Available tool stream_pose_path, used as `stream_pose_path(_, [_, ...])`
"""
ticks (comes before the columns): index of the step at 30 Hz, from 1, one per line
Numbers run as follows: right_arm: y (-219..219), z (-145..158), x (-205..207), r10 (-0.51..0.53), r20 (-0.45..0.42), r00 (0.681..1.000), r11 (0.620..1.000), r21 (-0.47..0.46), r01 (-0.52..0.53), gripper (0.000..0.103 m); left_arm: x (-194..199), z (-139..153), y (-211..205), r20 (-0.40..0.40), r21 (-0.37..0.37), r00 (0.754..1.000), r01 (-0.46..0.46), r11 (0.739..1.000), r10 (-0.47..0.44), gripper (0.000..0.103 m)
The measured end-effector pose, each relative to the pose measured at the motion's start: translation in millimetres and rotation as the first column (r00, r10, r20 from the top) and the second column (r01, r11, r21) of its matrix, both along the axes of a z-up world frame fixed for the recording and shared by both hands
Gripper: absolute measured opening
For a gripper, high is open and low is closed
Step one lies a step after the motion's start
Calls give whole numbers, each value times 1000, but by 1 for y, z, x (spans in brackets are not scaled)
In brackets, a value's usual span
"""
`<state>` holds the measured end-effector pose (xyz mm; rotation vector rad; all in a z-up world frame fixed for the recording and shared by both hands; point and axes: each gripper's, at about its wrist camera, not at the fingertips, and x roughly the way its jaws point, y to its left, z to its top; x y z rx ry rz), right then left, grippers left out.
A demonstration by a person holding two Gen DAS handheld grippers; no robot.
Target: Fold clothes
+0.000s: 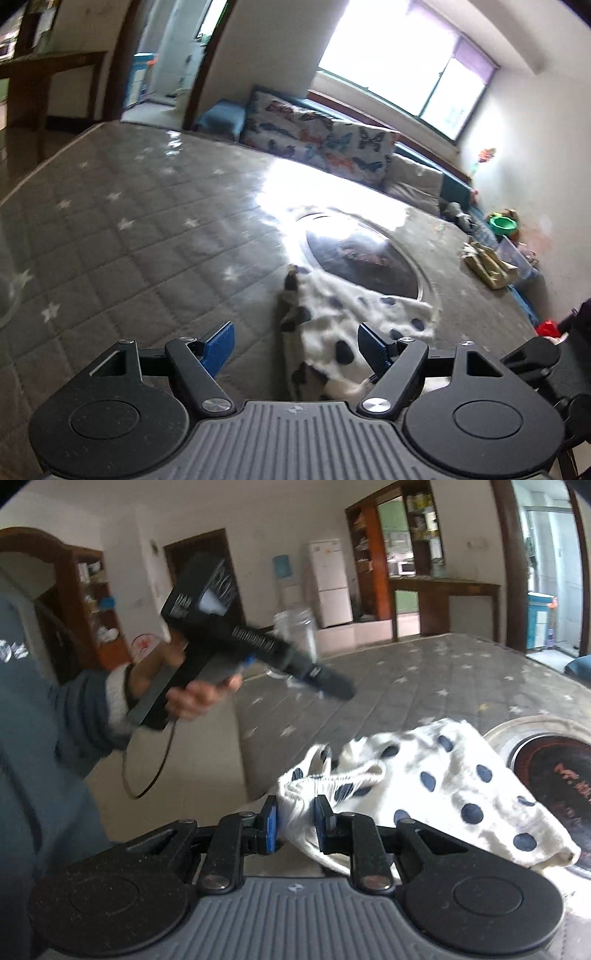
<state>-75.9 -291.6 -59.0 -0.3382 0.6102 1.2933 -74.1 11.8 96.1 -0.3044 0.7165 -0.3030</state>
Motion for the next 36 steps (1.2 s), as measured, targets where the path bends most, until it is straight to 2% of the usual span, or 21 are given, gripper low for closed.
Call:
stream_pose_path(3, [-1, 0, -12, 40, 70, 997, 998, -60, -36, 19, 2, 4, -11, 17, -13, 998, 56, 998, -56, 76])
stream_pose_path(9, [-3, 5, -30, 113, 151, 982, 986, -141, -92, 19, 12, 6, -38, 37, -53, 983, 183, 982, -181, 76])
stream_pose_path(14, [2, 11, -38, 185, 233, 955, 968, -213, -136, 19, 26, -4, -66, 30, -104, 941, 339, 935, -338, 75])
stream_pose_path(16, [2, 14, -43, 210, 268, 940, 960, -238, -147, 19, 27, -13, -75, -2, -112, 929, 367, 923, -370, 74])
stream_pose_path(19, [-1, 19, -49, 224, 300, 927, 956, -254, -149, 19, 28, -21, -76, -32, -128, 921, 381, 915, -388, 65])
stream_pose_path(21, [-3, 22, -52, 231, 310, 922, 953, -262, -150, 19, 24, -21, -69, -35, -158, 918, 385, 909, -395, 44])
stream_pose_path(22, [-4, 23, -53, 230, 301, 926, 953, -261, -152, 19, 23, -22, -66, -37, -173, 917, 386, 906, -398, 39])
stream_pose_path(24, [-7, 24, -54, 228, 281, 932, 953, -260, -155, 19, 17, -20, -59, -30, -208, 913, 392, 896, -406, 20])
stream_pose_path(27, [-11, 26, -56, 225, 251, 941, 953, -257, -159, 21, 5, -12, -49, 12, -246, 905, 414, 876, -424, 13])
stream_pose_path(29, [-14, 27, -57, 223, 231, 947, 953, -255, -162, 23, -5, -9, -44, 26, -215, 904, 422, 881, -427, 13])
stream_pose_path(34, [-20, 31, -61, 218, 181, 959, 953, -251, -169, 26, -15, -19, -36, -33, -189, 903, 414, 890, -427, 13])
stream_pose_path(36, [-14, 29, -58, 210, 161, 964, 956, -243, -168, 26, -20, -15, -30, -13, -186, 902, 422, 887, -432, 13])
